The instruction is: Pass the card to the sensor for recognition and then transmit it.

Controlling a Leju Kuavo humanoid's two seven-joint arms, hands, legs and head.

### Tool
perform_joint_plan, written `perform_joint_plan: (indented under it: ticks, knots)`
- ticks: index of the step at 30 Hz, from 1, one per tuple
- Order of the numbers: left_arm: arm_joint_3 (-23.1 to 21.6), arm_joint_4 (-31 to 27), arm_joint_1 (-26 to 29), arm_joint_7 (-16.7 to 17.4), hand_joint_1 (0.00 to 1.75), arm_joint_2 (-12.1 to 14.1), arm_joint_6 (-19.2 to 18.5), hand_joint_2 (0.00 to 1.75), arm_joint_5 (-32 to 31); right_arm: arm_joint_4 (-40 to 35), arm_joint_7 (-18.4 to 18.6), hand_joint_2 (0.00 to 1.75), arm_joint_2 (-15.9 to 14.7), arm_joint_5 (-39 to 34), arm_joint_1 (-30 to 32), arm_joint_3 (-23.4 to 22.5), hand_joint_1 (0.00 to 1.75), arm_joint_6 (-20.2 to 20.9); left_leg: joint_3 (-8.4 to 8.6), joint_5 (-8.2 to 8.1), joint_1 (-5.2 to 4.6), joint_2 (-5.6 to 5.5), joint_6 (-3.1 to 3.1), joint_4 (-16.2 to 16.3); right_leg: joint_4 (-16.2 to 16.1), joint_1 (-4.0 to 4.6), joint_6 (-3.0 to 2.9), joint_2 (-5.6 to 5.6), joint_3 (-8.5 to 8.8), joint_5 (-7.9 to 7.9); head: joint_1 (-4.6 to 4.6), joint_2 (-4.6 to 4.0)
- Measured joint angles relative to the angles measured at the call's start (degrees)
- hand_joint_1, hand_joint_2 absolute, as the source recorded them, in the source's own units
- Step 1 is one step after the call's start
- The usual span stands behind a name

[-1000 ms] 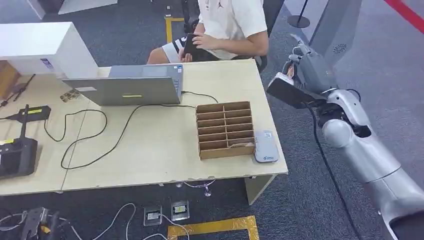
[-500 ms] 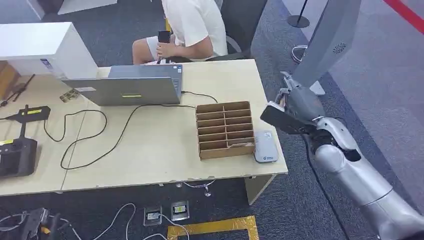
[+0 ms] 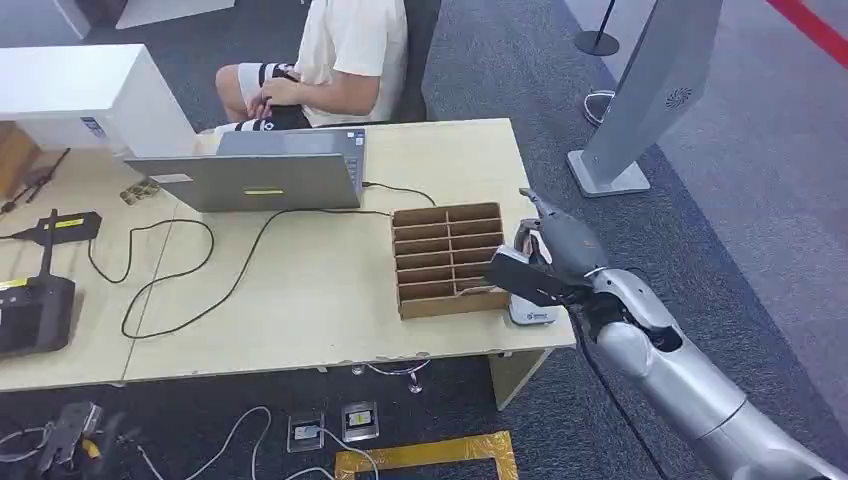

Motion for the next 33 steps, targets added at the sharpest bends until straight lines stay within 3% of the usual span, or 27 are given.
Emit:
perform_joint_plan:
  ticks: [10, 14, 20, 25, 33]
  knots:
    - [-0.83, -1.33, 0.24, 0.11, 0.00, 0.83, 0.00, 0.00, 0.81, 5.55, -0.48, 1.75, 1.25, -0.85, -1.59, 0.15, 1.75, -2.12, 0.00, 0.00, -0.01, 0.00, 0.00, 0.00, -0.01, -0.01, 0.00, 0.01, -0.01, 0.00, 0.00, 0.00]
    - [-0.83, -1.66, 0.29, 0.11, 0.00, 0.85, 0.00, 0.00, 1.29, 7.78, 0.22, 1.75, 1.49, -0.59, -2.65, -0.15, 1.75, -4.85, 0.00, 0.00, -0.01, 0.01, 0.00, 0.00, -0.02, -0.01, 0.00, 0.00, -0.01, 0.00, -0.02, 0.00]
    - [-0.79, -1.55, 0.37, 1.14, 0.00, 0.46, 0.00, 0.00, 2.88, 13.07, -0.76, 1.75, -1.18, -1.14, -5.22, -3.41, 1.75, -9.09, 0.00, -0.01, -0.03, -0.02, 0.01, 0.01, -0.09, -0.02, 0.01, -0.04, 0.02, 0.00, 0.00, 0.00]
    - [-0.57, -0.92, 0.38, 1.88, 0.00, -0.59, 0.00, 0.00, 3.96, 15.76, -1.53, 1.75, -3.45, -0.64, -4.72, -6.08, 1.75, -9.05, -0.01, -0.06, -0.03, 0.06, 0.02, 0.01, -0.14, -0.02, 0.01, 0.09, 0.00, 0.01, 0.00, 0.00]
    - [-0.20, -0.30, 0.36, 1.90, 0.00, -1.49, 0.00, 0.00, 3.10, 16.48, -0.02, 1.75, -3.37, 0.68, -2.30, -7.32, 1.75, -7.26, -0.01, -0.07, 0.04, 0.07, 0.03, 0.00, -0.13, 0.04, 0.01, 0.10, 0.00, 0.01, 0.00, 0.00]
